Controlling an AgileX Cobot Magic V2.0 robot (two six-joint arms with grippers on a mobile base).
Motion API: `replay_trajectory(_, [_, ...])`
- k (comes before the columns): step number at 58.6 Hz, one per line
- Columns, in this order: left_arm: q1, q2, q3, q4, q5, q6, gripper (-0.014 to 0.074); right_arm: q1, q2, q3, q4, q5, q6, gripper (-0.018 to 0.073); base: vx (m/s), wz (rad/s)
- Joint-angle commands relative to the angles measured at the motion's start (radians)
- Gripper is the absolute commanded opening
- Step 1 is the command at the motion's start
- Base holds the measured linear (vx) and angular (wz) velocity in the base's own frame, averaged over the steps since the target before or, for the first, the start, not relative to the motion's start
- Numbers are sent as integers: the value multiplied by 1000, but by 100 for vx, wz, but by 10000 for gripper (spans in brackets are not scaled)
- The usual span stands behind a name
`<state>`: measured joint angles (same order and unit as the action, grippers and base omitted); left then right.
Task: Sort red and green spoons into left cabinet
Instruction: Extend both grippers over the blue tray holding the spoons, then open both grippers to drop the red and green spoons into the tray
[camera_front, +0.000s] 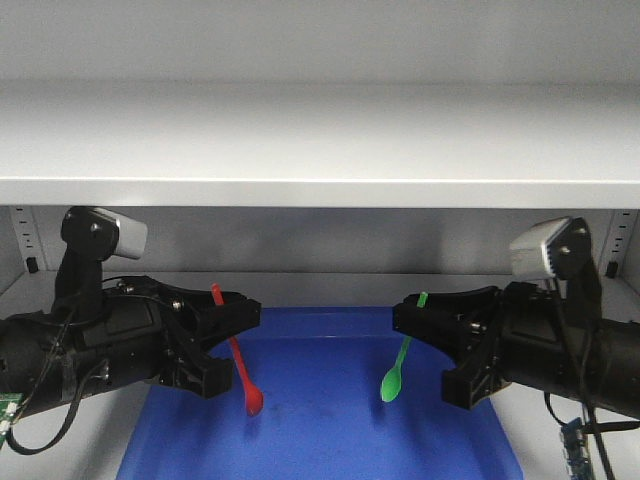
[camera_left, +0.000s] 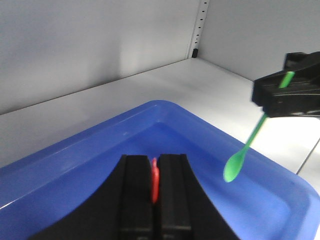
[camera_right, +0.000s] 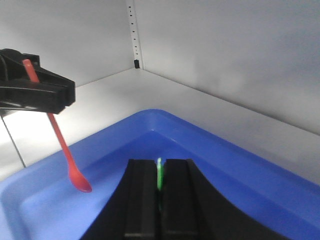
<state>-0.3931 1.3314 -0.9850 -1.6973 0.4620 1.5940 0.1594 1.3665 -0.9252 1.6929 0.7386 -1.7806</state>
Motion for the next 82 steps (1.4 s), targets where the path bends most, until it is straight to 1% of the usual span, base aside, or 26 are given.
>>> replay_trajectory(1, [-7,-22,-37,-63,-3,-3,11,1,-7,-37,86,10,-2,12,0,0])
replay_trajectory(5, [-7,-22,-37,-63,-13,-3,30,1,0,-37,86,7,-2,35,0,0])
replay_trajectory(6, [-7,-22,-37,-62,-17,-3,56,1,0,-37,86,5,-2,66,0,0])
replay_trajectory(10, [-7,-20,-37,-62,-23,-3,103,1,0,-37,86,6,-2,119,0,0])
replay_trajectory(16, [-7,-8,-37,-62,-23,-3,203,1,0,-37,86,8,-2,239,0,0])
replay_trajectory(18, [-7,-4,-37,-62,-19,-3,250,1,0,-37,86,9,-2,285,0,0])
replay_trajectory(25, [-7,8,-37,-63,0,-4,391,1,0,-37,86,8,-2,469,0,0])
replay_trajectory(30, [-7,9,-37,-63,-2,-4,454,1,0,-37,86,8,-1,567,0,0])
replay_trajectory(34, [-7,9,-37,-62,-2,-3,475,1,0,-37,86,8,-1,611,0,0])
replay_trajectory(38, [-7,9,-37,-61,-2,-3,475,1,0,-37,86,8,-1,622,0,0])
replay_trajectory(47, [-7,9,-37,-53,-30,0,475,-2,0,-37,86,-2,-1,606,0,0])
replay_trajectory(51, [-7,5,-37,-44,-68,5,475,-2,0,-37,86,-25,-5,590,0,0])
replay_trajectory(54, [-7,-1,-37,-30,-117,5,475,-2,0,-37,86,-46,-5,582,0,0])
replay_trajectory(60, [-7,-14,-37,24,-224,5,475,-2,0,-37,86,-68,-5,571,0,0])
replay_trajectory(63, [-7,-18,-37,37,-273,4,475,-2,0,-37,86,-70,-5,566,0,0])
replay_trajectory(73, [-7,-22,-37,74,-348,6,475,-2,0,-37,86,-70,-5,565,0,0])
replay_trajectory(82, [-7,-25,-36,102,-364,6,474,-2,0,-37,86,-66,-3,565,0,0])
